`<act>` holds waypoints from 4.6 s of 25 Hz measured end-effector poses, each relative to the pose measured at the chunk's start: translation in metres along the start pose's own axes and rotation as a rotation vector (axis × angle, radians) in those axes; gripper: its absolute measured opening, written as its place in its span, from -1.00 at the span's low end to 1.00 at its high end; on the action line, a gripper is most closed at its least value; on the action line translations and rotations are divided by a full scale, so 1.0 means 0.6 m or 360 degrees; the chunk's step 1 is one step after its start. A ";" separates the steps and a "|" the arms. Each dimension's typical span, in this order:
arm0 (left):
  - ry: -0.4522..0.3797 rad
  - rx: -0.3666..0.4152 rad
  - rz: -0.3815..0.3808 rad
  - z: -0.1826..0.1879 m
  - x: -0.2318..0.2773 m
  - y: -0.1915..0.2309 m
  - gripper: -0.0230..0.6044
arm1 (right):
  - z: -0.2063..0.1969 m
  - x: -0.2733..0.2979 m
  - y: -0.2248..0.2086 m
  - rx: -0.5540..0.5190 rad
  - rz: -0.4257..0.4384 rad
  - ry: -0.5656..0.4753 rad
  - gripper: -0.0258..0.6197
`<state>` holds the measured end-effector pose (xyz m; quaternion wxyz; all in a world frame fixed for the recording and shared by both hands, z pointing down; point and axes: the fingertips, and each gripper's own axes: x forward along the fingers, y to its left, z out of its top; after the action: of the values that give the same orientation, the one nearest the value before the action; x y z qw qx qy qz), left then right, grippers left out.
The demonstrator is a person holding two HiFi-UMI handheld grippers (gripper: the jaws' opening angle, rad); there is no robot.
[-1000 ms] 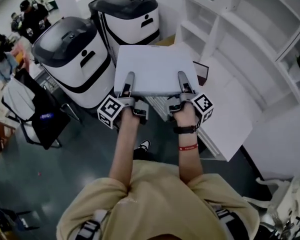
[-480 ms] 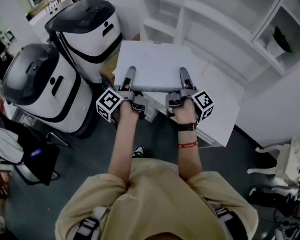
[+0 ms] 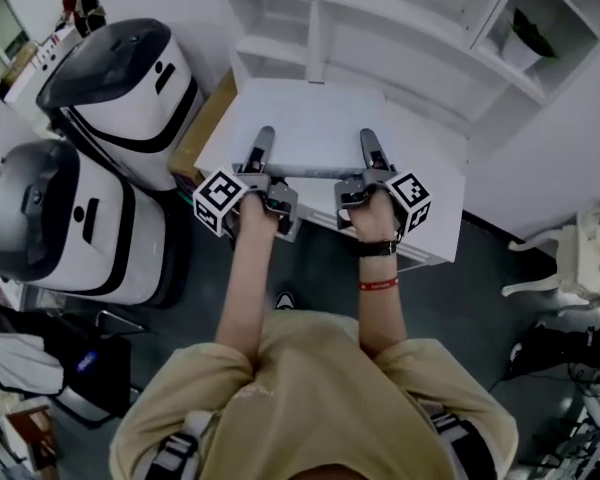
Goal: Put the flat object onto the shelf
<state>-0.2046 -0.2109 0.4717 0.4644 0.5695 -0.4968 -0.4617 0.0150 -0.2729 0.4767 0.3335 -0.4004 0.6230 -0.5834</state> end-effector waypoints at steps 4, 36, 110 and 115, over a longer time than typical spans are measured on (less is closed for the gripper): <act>0.0098 -0.0007 -0.0003 -0.004 0.037 -0.006 0.19 | 0.015 0.001 0.001 0.0036 -0.0026 -0.0102 0.22; 0.0368 -0.0068 -0.0126 -0.089 0.228 -0.169 0.19 | 0.190 0.020 0.157 -0.0010 0.0104 -0.0389 0.22; 0.0403 -0.0183 -0.0200 -0.098 0.641 -0.265 0.17 | 0.429 0.327 0.286 0.0048 0.0265 -0.0433 0.19; 0.0413 -0.0189 -0.0197 -0.099 0.655 -0.262 0.17 | 0.436 0.337 0.286 0.0049 0.0270 -0.0447 0.19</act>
<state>-0.0928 -0.5858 0.2998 0.5283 0.6255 -0.3684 -0.4404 0.1346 -0.5730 0.2915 0.4715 -0.4188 0.5927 -0.5009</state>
